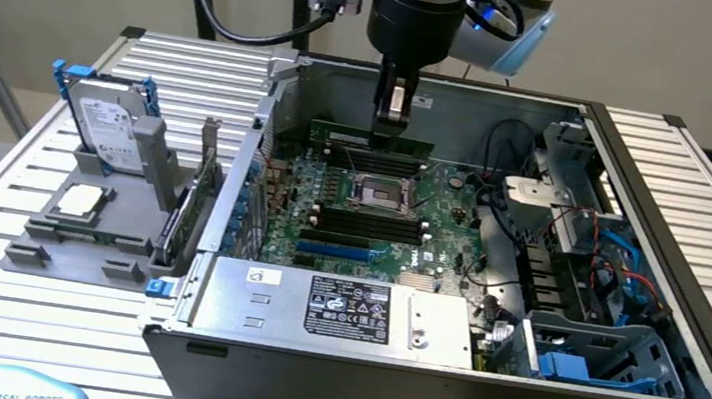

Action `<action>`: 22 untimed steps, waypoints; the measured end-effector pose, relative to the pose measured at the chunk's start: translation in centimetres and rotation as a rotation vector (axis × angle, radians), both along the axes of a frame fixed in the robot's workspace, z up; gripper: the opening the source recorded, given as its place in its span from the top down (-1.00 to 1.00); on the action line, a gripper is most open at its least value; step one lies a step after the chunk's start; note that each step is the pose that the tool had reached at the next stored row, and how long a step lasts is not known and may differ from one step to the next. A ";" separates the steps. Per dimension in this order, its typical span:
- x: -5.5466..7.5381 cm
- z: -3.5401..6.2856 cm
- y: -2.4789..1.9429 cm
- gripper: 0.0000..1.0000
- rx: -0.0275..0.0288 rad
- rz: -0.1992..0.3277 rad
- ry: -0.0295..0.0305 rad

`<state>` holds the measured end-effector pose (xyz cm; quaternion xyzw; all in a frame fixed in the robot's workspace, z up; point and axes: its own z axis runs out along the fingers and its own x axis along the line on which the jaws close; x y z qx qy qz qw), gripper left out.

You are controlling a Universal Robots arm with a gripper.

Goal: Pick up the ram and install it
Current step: 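Insert the ram into the slot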

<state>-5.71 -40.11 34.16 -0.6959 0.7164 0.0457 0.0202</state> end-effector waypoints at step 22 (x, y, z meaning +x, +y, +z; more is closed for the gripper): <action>2.0 -4.01 0.07 0.73 -0.0208 0.041 0.0002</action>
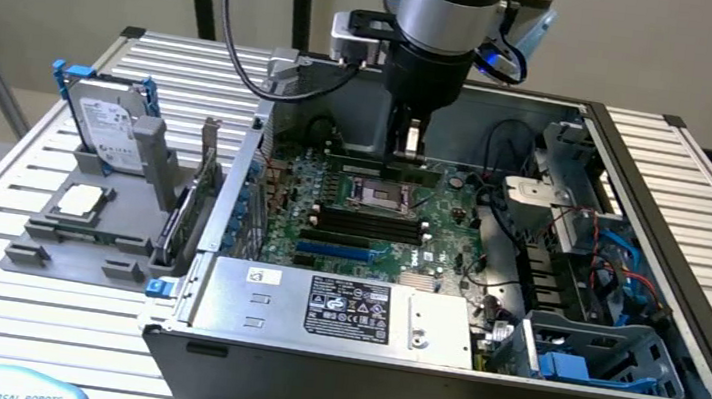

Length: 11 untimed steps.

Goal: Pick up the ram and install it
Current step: 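Insert the ram into the slot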

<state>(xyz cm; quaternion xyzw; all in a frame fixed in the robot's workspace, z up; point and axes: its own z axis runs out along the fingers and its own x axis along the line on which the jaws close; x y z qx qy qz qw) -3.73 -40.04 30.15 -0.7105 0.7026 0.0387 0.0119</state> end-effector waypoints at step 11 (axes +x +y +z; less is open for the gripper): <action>0.0 -1.99 0.00 0.73 -0.0001 0.000 0.0001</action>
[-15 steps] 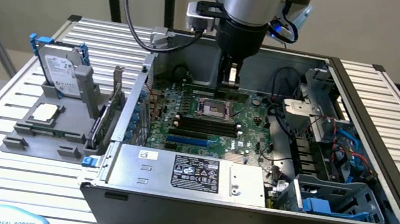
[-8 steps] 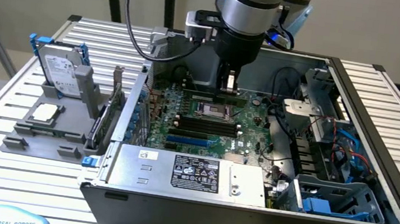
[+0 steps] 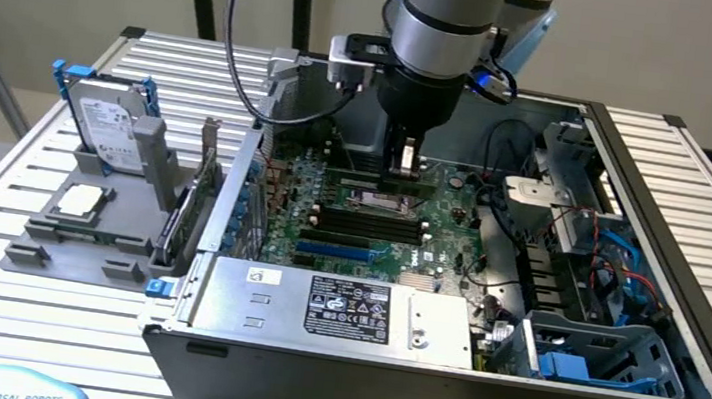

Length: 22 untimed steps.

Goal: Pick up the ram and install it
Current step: 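Insert the ram into the slot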

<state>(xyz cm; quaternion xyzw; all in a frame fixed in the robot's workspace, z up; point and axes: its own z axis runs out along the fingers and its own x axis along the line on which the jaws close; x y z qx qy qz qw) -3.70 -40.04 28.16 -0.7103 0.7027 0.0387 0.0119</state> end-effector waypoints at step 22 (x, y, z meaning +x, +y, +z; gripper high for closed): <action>0.3 -3.58 -0.01 0.73 -0.0553 0.000 -0.0009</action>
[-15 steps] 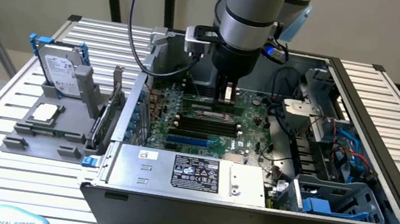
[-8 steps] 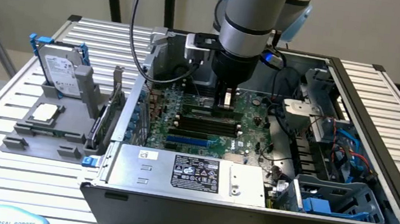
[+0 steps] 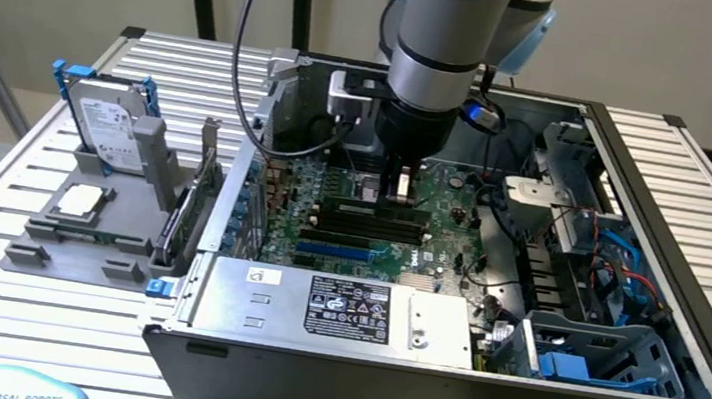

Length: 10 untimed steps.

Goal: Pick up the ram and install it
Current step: 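Insert the ram into the slot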

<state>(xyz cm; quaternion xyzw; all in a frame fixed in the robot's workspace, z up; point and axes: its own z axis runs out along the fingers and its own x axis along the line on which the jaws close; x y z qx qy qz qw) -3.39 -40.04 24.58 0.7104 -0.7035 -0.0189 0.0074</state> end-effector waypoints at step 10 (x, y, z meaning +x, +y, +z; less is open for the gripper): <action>0.0 -0.77 0.00 0.73 -0.0103 -0.001 -0.0007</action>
